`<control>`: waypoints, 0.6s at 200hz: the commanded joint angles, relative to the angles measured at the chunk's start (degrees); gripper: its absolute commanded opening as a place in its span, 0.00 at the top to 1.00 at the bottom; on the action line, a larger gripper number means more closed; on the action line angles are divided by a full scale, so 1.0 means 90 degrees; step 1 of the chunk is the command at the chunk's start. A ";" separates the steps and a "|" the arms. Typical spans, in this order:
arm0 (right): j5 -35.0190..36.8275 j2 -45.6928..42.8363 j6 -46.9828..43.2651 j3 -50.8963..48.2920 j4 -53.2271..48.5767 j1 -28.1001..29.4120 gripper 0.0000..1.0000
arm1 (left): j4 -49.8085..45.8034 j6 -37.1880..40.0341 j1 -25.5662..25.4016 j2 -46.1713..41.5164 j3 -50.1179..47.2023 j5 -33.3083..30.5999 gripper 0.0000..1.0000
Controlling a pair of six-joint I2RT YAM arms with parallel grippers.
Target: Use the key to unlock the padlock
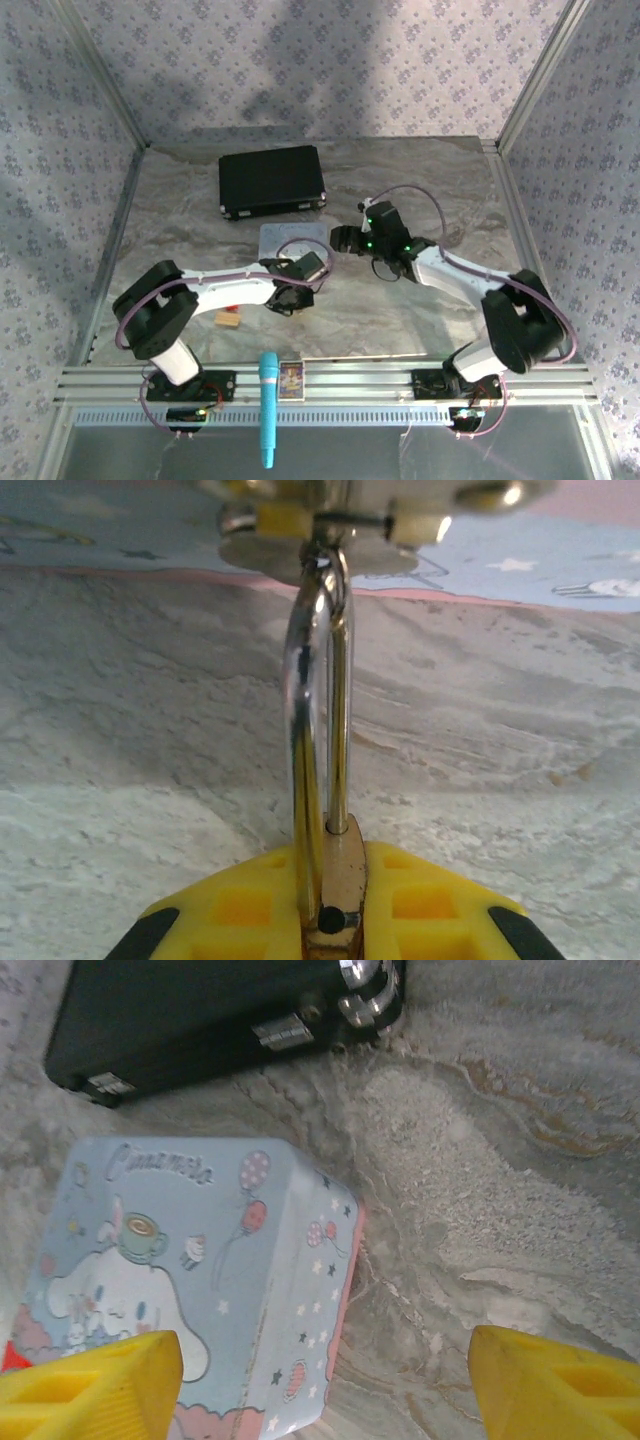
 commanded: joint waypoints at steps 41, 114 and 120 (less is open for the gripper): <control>-0.0228 0.0678 -0.0080 0.0435 -0.0413 0.0182 0.23 | -0.1611 0.0057 -0.0330 0.0556 0.0336 -0.1167 0.70; -0.0169 0.0731 -0.0002 0.0360 -0.0330 0.0184 0.24 | -0.2328 -0.0010 -0.0756 0.1034 0.1047 -0.1766 0.70; -0.0167 0.0718 0.0002 0.0340 -0.0322 0.0185 0.24 | -0.2384 -0.0021 -0.0795 0.1054 0.1092 -0.1799 0.70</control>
